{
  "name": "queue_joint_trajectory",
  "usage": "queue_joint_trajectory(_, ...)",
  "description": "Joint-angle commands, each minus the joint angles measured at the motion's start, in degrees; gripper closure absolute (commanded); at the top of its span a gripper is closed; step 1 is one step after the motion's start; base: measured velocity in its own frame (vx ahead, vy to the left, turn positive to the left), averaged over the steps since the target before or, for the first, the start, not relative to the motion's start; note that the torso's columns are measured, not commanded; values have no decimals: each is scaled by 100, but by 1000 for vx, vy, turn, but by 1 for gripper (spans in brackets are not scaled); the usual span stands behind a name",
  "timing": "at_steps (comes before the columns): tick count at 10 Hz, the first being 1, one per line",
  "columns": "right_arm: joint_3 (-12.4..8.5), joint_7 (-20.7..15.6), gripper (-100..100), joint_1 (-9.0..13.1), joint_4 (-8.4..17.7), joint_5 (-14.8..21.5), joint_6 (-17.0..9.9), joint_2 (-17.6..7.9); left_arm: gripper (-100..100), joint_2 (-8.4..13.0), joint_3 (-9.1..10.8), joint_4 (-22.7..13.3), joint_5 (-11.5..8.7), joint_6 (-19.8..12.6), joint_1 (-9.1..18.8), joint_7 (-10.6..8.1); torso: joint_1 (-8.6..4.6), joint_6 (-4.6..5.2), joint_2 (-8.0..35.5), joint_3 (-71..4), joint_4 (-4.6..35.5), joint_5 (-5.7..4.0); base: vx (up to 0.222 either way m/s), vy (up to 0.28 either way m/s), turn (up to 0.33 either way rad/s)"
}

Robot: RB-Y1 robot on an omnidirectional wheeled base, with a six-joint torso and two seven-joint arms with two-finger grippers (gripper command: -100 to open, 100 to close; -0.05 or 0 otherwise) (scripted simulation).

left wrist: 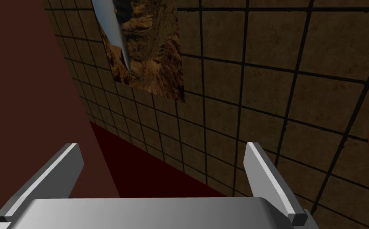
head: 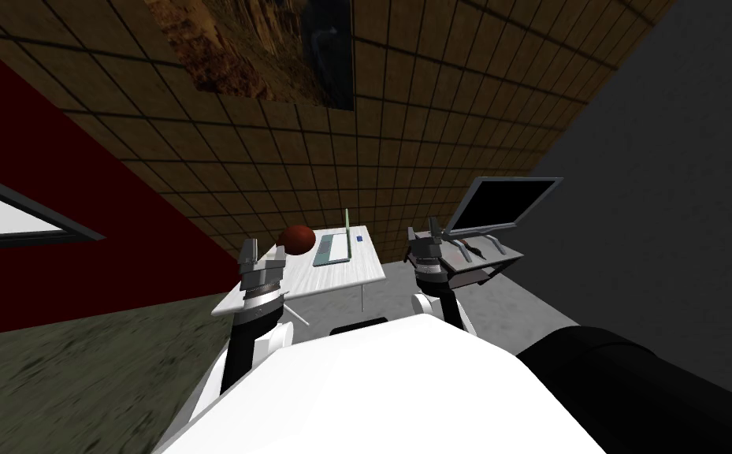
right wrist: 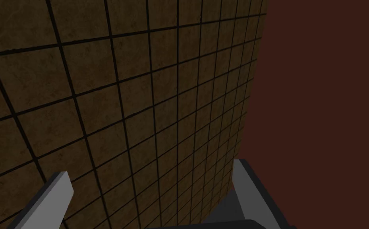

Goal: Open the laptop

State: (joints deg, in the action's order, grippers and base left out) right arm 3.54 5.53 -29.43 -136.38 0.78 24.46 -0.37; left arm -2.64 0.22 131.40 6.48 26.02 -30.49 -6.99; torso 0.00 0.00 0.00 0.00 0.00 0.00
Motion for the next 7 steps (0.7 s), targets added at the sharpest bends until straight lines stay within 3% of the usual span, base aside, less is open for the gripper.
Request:
queue_joint_trajectory(1, 0, 0, 0, 0, 0, 0, 0, 0, 0, 0, 0, 0, 0, 0, 0, 0, 0, 0, 232, -467, 235, 0, 0, 0, 0)
queue_joint_trajectory(7, 0, 0, 0, 0, -2, 0, 0, 0, 0, 0, 0, 1, 0, 1, 0, 0, 0, 0, 2693, -5381, 2691, 0, 0, 0, 0)
